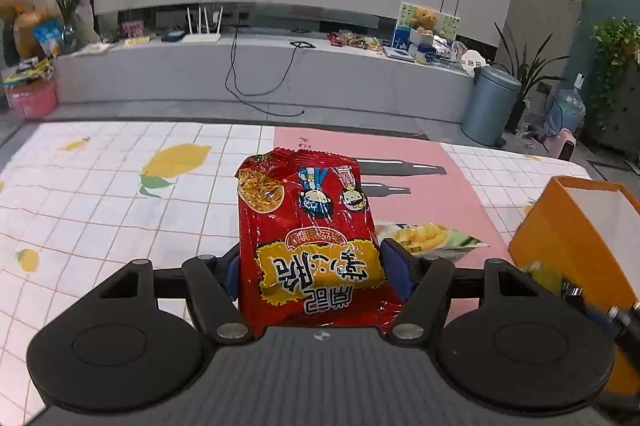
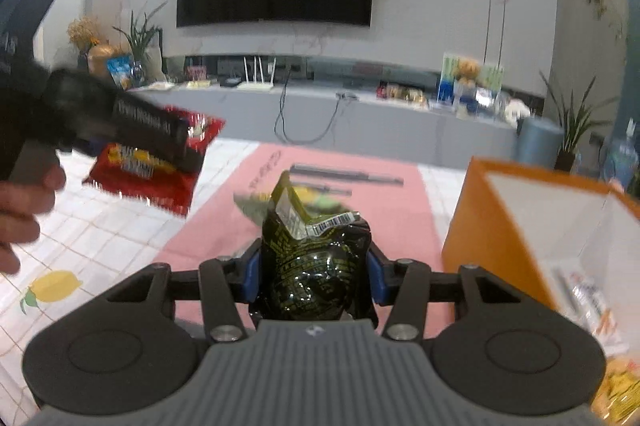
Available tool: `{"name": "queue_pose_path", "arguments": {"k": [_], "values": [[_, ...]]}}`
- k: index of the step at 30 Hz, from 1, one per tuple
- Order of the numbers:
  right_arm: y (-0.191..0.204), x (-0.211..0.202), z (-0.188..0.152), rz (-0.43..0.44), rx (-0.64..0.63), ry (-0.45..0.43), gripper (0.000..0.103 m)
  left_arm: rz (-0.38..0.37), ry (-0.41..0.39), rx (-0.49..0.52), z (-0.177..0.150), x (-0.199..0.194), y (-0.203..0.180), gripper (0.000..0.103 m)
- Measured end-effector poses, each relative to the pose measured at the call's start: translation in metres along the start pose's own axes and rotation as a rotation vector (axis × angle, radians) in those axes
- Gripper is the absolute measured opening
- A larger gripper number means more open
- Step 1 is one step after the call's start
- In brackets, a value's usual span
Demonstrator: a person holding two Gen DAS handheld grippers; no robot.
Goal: Organize snacks
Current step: 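Grasp the red snack bag with the left tool while the right tool holds the seaweed bag, then carry the seaweed bag and red bag over the orange box with both tools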
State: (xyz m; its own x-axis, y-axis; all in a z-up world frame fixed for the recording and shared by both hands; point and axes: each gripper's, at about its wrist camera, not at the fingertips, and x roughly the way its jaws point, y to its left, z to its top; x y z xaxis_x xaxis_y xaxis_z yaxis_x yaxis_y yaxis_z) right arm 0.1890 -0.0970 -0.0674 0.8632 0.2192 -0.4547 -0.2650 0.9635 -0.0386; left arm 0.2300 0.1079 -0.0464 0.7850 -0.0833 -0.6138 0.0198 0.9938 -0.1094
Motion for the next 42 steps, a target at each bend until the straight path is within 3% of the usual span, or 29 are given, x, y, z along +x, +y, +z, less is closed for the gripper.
{"name": "queue_pose_path", "arguments": {"k": [8, 12, 16, 22, 28, 33, 37, 42], "values": [[-0.020, -0.041, 0.021, -0.044, -0.018, -0.093, 0.049, 0.018, -0.073, 0.051, -0.006, -0.032, -0.026, 0.078], [-0.040, -0.060, 0.031, -0.040, -0.044, -0.049, 0.049, 0.019, -0.088, 0.049, -0.006, -0.047, -0.044, 0.078], [-0.066, -0.076, 0.038, -0.032, -0.032, -0.019, 0.049, -0.038, -0.115, 0.073, -0.006, -0.061, -0.064, 0.078], [-0.109, -0.085, 0.038, -0.104, 0.027, -0.029, 0.049, -0.129, -0.126, 0.084, -0.010, -0.073, -0.093, 0.078], [-0.145, -0.080, 0.028, -0.131, 0.154, 0.038, 0.049, -0.221, -0.125, 0.081, -0.013, -0.080, -0.119, 0.078], [-0.162, -0.054, 0.018, -0.121, 0.214, 0.143, 0.049, -0.306, -0.065, 0.038, -0.012, -0.070, -0.127, 0.078], [-0.173, -0.032, 0.022, -0.125, 0.203, 0.181, 0.049, -0.313, -0.050, 0.040, -0.012, -0.060, -0.131, 0.078], [-0.196, -0.012, 0.020, -0.129, 0.353, 0.211, 0.050, -0.302, -0.037, 0.056, -0.017, -0.053, -0.135, 0.078]]}}
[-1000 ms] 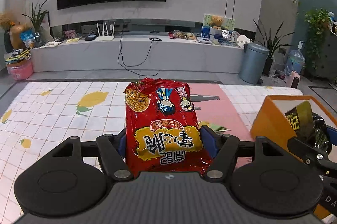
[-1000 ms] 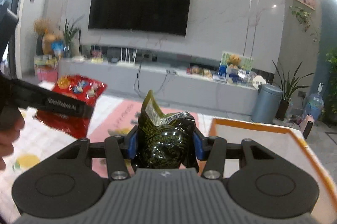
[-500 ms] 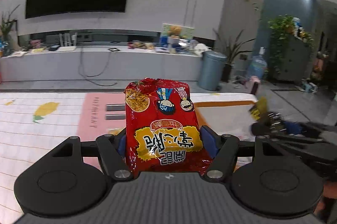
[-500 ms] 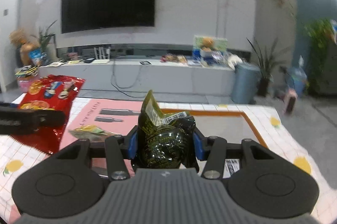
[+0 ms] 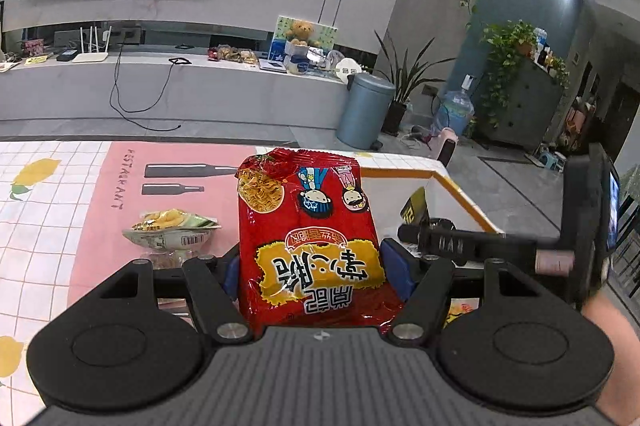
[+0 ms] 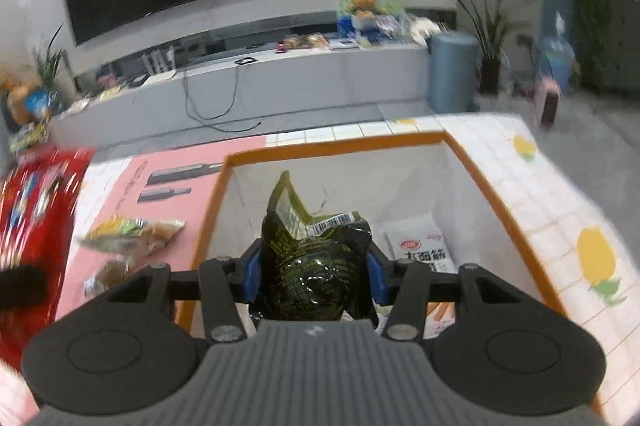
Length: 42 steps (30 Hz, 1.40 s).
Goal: Organize snacks
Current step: 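Carry the seaweed bag and red bag over the orange box with both tools, then lower both bags into the orange box and open both tools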
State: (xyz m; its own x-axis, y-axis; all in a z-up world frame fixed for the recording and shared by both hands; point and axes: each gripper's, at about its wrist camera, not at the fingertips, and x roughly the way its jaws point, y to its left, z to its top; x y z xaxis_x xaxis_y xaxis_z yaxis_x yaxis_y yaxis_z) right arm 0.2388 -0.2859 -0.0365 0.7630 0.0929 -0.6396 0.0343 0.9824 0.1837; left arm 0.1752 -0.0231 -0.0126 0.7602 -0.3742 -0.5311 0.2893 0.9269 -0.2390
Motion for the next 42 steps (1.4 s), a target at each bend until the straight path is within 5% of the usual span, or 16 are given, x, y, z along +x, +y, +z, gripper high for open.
{"name": "queue_pose_path", "arguments": {"k": [5, 20, 22, 24, 35, 42], "values": [[0.003, 0.017, 0.014, -0.074, 0.015, 0.009, 0.050, 0.012, 0.016, -0.003, -0.008, -0.001, 0.001, 0.078], [-0.005, 0.054, 0.028, -0.039, 0.105, 0.010, 0.053, 0.035, 0.044, 0.023, -0.014, 0.005, -0.003, 0.078], [-0.009, 0.057, 0.027, -0.025, 0.147, 0.030, 0.058, 0.036, 0.055, 0.019, -0.014, 0.006, -0.003, 0.078], [-0.010, 0.058, 0.027, -0.014, 0.172, 0.041, 0.084, 0.019, 0.068, 0.005, -0.014, 0.006, -0.003, 0.078], [-0.023, -0.018, 0.029, 0.090, 0.314, -0.078, 0.092, 0.011, 0.076, 0.027, -0.017, -0.004, -0.015, 0.078], [-0.029, -0.068, 0.007, 0.053, 0.206, -0.112, 0.092, 0.016, 0.071, 0.022, -0.017, -0.024, -0.031, 0.078]]}}
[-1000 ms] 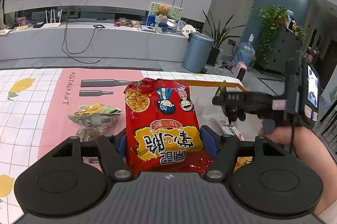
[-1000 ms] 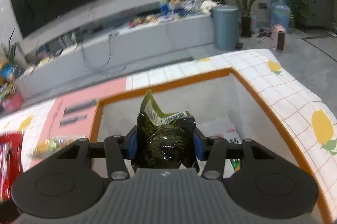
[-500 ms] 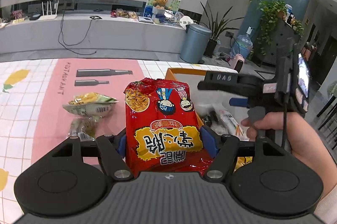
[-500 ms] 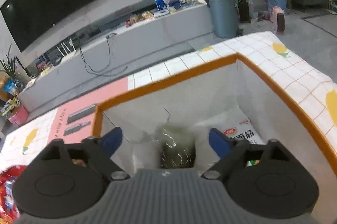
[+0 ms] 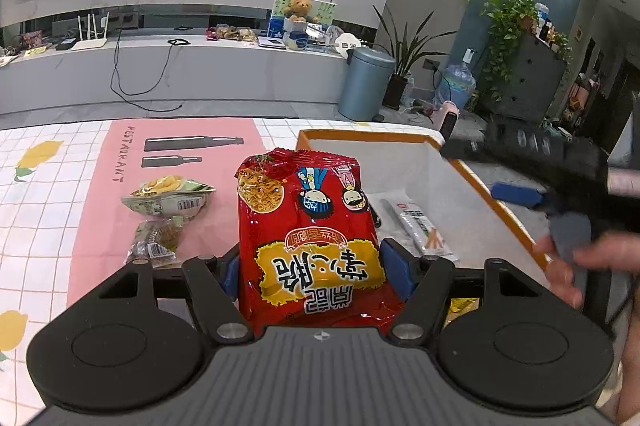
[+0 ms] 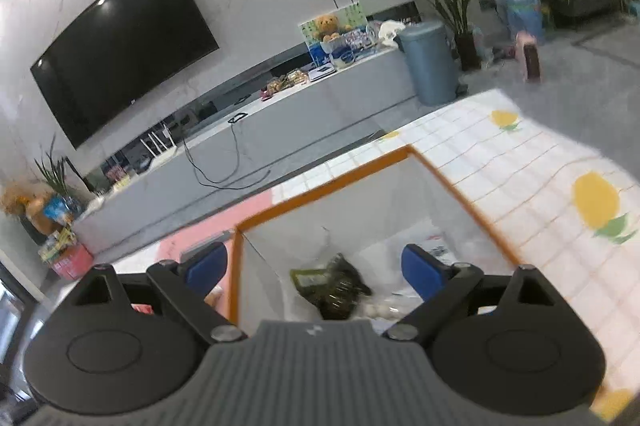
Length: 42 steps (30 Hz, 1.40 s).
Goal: Organize snacks
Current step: 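Lower both bags into the orange box and open both tools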
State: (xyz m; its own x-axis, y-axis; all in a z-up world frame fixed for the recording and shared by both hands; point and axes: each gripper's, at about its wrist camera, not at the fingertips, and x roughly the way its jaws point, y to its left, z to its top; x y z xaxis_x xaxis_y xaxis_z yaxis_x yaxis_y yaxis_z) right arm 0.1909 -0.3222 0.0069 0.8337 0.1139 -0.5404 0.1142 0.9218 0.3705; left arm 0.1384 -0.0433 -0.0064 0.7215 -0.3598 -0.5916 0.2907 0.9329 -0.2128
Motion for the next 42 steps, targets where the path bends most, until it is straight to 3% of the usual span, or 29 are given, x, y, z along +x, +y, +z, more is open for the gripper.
{"name": "queue_pose_path", "arguments": {"k": [6, 11, 18, 21, 25, 30, 39, 42], "values": [[-0.020, -0.033, -0.025, -0.018, -0.010, 0.000, 0.092, -0.004, -0.026, 0.007, 0.010, -0.011, -0.027, 0.078], [-0.035, -0.040, -0.024, -0.057, 0.023, -0.023, 0.092, -0.002, -0.026, 0.036, 0.019, -0.004, -0.054, 0.078], [-0.056, -0.050, -0.021, -0.119, 0.056, -0.061, 0.092, -0.023, 0.037, 0.039, 0.027, 0.039, -0.090, 0.078], [-0.070, -0.055, -0.019, -0.194, 0.071, -0.070, 0.091, -0.025, 0.057, 0.031, 0.033, 0.063, -0.099, 0.078], [-0.089, -0.062, -0.017, -0.166, 0.119, -0.079, 0.091, -0.026, 0.114, 0.013, 0.041, 0.094, -0.097, 0.078], [-0.091, -0.067, -0.012, -0.176, 0.138, -0.103, 0.091, 0.032, 0.184, 0.001, 0.038, 0.124, -0.092, 0.078], [-0.083, -0.060, -0.013, -0.160, 0.141, -0.077, 0.091, -0.011, 0.243, -0.031, 0.027, 0.133, -0.091, 0.078], [-0.079, -0.058, -0.014, -0.155, 0.132, -0.071, 0.091, -0.005, 0.242, 0.006, 0.024, 0.127, -0.095, 0.089]]}}
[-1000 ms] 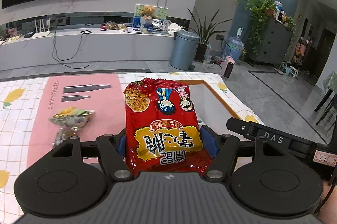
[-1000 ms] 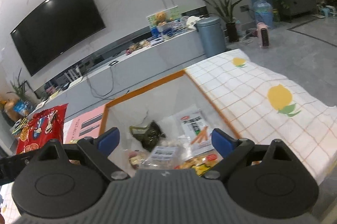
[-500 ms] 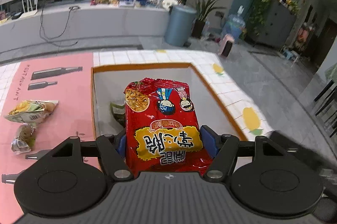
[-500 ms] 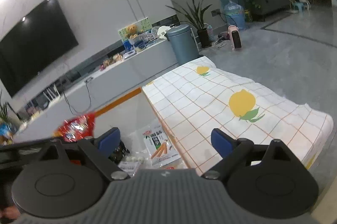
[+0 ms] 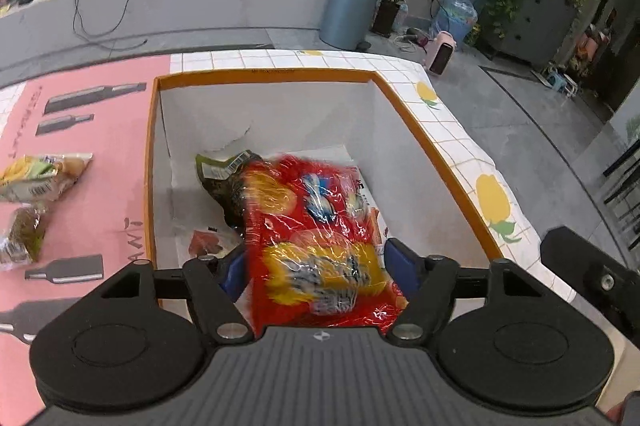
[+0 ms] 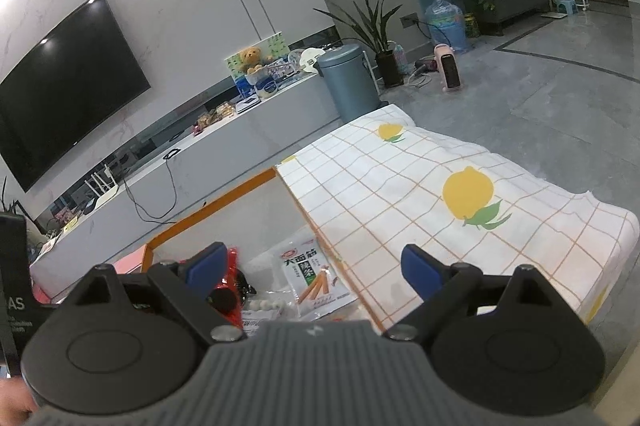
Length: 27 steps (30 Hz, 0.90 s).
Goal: Organize snacks
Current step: 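Lower both bags into the orange box and open both tools, then move both tools back over the remaining snacks on the pink runner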
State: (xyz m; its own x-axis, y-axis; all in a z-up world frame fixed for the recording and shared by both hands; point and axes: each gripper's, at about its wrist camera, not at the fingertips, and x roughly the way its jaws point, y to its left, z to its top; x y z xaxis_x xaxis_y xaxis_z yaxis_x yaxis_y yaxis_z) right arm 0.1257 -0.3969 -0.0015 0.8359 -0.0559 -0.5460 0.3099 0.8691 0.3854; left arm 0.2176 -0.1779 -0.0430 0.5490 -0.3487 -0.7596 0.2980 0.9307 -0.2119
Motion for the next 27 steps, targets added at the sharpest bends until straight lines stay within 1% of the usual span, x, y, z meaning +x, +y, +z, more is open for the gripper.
{"name": "queue_pose_path", "arguments": {"k": [1, 5, 12, 17, 23, 27], "values": [[0.000, 0.000, 0.000, -0.002, -0.005, 0.001, 0.091, 0.005, -0.004, 0.013, 0.003, 0.002, -0.008, 0.090], [-0.001, 0.001, 0.000, -0.021, -0.001, 0.004, 0.091, 0.033, -0.035, 0.041, -0.002, -0.010, -0.012, 0.090], [0.001, 0.003, 0.000, -0.018, -0.014, 0.007, 0.091, 0.024, -0.072, 0.061, -0.007, -0.049, -0.004, 0.090], [0.014, 0.004, -0.003, 0.024, -0.048, 0.010, 0.091, 0.075, -0.122, 0.098, -0.012, -0.081, 0.008, 0.090], [0.039, 0.005, -0.013, 0.117, -0.101, 0.005, 0.090, 0.150, -0.149, 0.115, -0.029, -0.112, 0.034, 0.087], [0.063, 0.006, -0.022, 0.120, -0.121, -0.013, 0.090, 0.189, -0.154, 0.098, -0.041, -0.124, 0.051, 0.087]]}}
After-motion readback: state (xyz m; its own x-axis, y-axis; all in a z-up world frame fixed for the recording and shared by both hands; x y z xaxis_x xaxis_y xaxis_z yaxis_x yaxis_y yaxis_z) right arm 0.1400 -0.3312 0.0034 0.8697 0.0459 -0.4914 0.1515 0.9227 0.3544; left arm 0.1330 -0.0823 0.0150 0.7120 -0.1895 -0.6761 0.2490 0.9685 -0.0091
